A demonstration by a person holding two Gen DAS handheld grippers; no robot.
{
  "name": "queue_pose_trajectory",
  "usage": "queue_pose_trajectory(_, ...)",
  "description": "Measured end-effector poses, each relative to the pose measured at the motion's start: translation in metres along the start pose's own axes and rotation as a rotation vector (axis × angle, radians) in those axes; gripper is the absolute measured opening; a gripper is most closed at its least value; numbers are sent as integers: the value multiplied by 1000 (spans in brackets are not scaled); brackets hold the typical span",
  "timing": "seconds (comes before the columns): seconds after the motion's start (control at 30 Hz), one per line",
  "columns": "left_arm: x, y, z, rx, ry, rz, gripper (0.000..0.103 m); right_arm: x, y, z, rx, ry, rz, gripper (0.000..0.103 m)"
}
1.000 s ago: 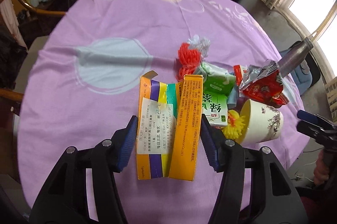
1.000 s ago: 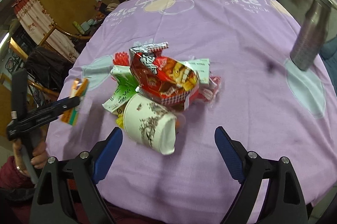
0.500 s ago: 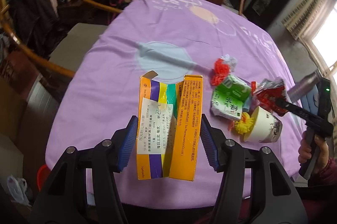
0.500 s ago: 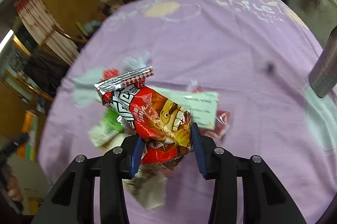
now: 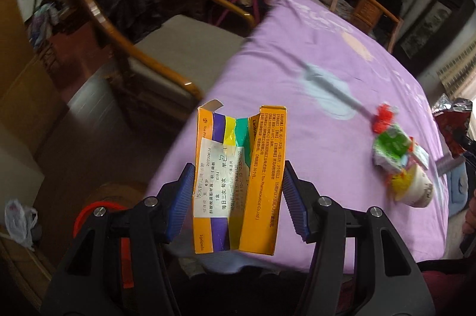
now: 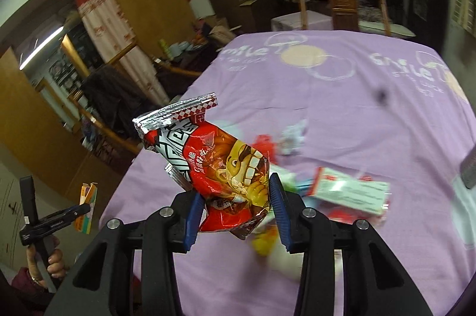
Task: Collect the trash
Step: 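Carry box and snack bag to the red basket and open both tools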
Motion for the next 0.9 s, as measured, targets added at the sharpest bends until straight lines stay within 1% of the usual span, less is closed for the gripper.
queue_pose_trajectory(0.07, -43, 8, 12, -8, 47, -51, 57, -29, -11, 1, -27, 32, -33, 42)
queue_pose_trajectory(0.13, -77, 14, 25, -23, 81, -96, 58, -60, -20, 4, -55, 68, -65, 42)
queue_pose_trajectory(0.23, -127, 18, 51, -73, 134, -168, 65, -108, -32, 13, -99, 129, -117, 42)
queue_pose_trajectory(0.3, -154, 21, 70, -111, 185, -197, 73, -140, -41, 18, -134, 167, -158, 42)
queue_pose_trajectory(0.33, -161, 22, 76, -122, 204, -202, 75, -156, -42, 21, -146, 181, -173, 42)
queue_pose_trajectory(0.4, -177, 28, 88, -139, 236, -223, 81, -184, -50, 26, -173, 220, -206, 42)
queue_pose_trajectory(0.5, -196, 44, 98, -139, 269, -256, 83, -226, -59, 39, -222, 277, -271, 42)
queue_pose_trajectory(0.57, -207, 57, 103, -135, 293, -277, 83, -258, -66, 52, -269, 315, -325, 42)
queue_pose_trajectory(0.6, -218, 68, 107, -128, 314, -297, 83, -271, -69, 57, -287, 328, -345, 43)
queue_pose_trajectory(0.7, -236, 93, 116, -112, 354, -349, 83, -327, -82, 86, -377, 398, -444, 43)
queue_pose_trajectory(0.77, -249, 119, 126, -101, 378, -399, 83, -359, -85, 106, -430, 453, -501, 43)
queue_pose_trajectory(0.8, -249, 126, 127, -98, 388, -415, 83, -378, -85, 119, -459, 486, -533, 43)
queue_pose_trajectory(0.9, -264, 155, 142, -89, 428, -471, 84, -421, -85, 149, -516, 560, -605, 45)
Point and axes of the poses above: each gripper's, at about its wrist camera, not at the fingertips, and y roughly against the way its jaws point, x to its right, z to its underside, the point moved 6 cm from there along -y, roughly the way its jaws point, and after that the axes turned 14 degrees about x, right-handed, at the moved point
